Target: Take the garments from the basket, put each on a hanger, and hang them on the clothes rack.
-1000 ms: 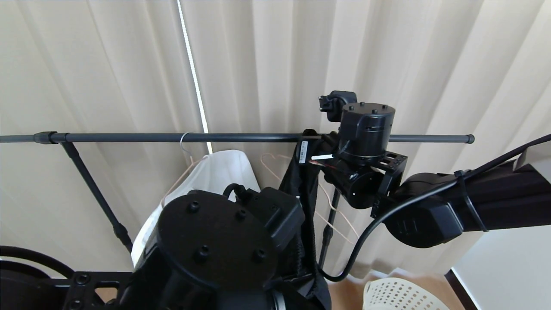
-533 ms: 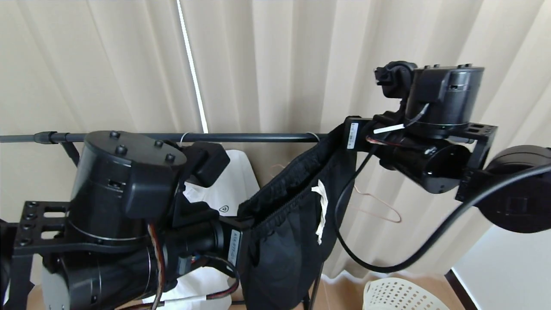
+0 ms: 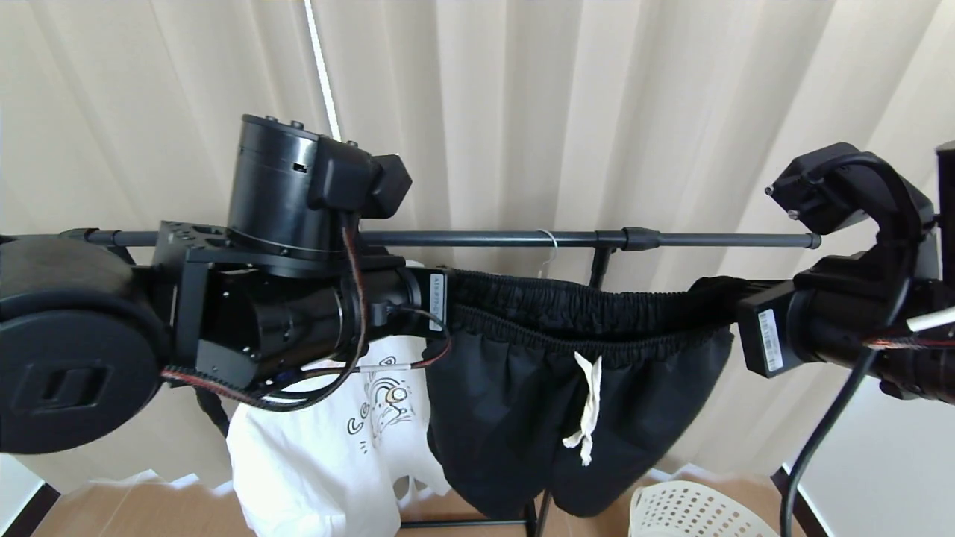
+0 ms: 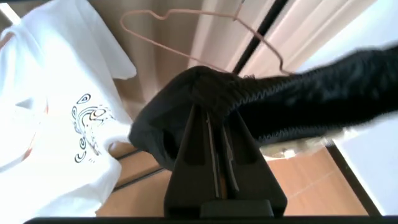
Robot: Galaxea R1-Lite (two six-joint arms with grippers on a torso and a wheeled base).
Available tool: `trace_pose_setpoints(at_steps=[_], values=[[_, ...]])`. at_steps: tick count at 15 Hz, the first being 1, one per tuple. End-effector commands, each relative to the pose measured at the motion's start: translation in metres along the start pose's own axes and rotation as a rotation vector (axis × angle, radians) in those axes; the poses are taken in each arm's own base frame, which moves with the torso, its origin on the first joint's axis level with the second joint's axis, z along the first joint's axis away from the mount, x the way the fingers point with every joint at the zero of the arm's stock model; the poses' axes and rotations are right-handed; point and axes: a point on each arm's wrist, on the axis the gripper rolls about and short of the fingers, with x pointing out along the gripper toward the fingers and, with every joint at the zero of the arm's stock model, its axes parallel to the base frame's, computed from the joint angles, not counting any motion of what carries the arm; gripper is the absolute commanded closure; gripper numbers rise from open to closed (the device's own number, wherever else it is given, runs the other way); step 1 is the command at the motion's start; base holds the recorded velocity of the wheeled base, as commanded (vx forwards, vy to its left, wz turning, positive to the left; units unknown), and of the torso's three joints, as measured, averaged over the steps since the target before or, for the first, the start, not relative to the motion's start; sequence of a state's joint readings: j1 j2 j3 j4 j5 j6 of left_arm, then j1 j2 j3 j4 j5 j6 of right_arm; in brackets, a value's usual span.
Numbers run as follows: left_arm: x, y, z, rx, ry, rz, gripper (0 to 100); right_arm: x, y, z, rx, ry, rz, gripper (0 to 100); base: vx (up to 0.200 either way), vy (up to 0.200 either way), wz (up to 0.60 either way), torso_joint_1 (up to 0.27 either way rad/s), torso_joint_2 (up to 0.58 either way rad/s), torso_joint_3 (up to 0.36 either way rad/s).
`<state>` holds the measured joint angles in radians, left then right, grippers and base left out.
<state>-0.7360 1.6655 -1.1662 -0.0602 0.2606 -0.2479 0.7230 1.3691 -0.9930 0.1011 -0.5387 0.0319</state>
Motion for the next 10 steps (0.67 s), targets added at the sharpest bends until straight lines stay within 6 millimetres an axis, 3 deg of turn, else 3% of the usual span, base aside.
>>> trace_pose_setpoints(at_steps=[1, 4, 6, 10], values=[[0.033, -0.007, 0.0, 0.0, 0.006, 0.048, 100, -0.015, 0.002, -0.004, -0.019, -0.014, 0.04, 100, 0.0, 0.0, 0.0, 0.0, 0.0, 0.0], [0.033, -0.026, 0.002, -0.077, -0.1, 0.044, 100, -0.007, 0.012, -0.018, -0.116, 0.077, 0.056, 100, 0.0, 0.0, 0.0, 0.0, 0.0, 0.0], [0.031, -0.024, -0.005, -0.119, -0.105, 0.048, 100, 0.001, 0.017, -0.025, -0.174, 0.118, 0.057, 100, 0.0, 0.0, 0.0, 0.0, 0.0, 0.0], [0.02, -0.024, 0.006, -0.159, -0.183, 0.02, 100, 0.02, 0.029, -0.04, -0.243, 0.198, 0.058, 100, 0.0, 0.0, 0.0, 0.0, 0.0, 0.0]])
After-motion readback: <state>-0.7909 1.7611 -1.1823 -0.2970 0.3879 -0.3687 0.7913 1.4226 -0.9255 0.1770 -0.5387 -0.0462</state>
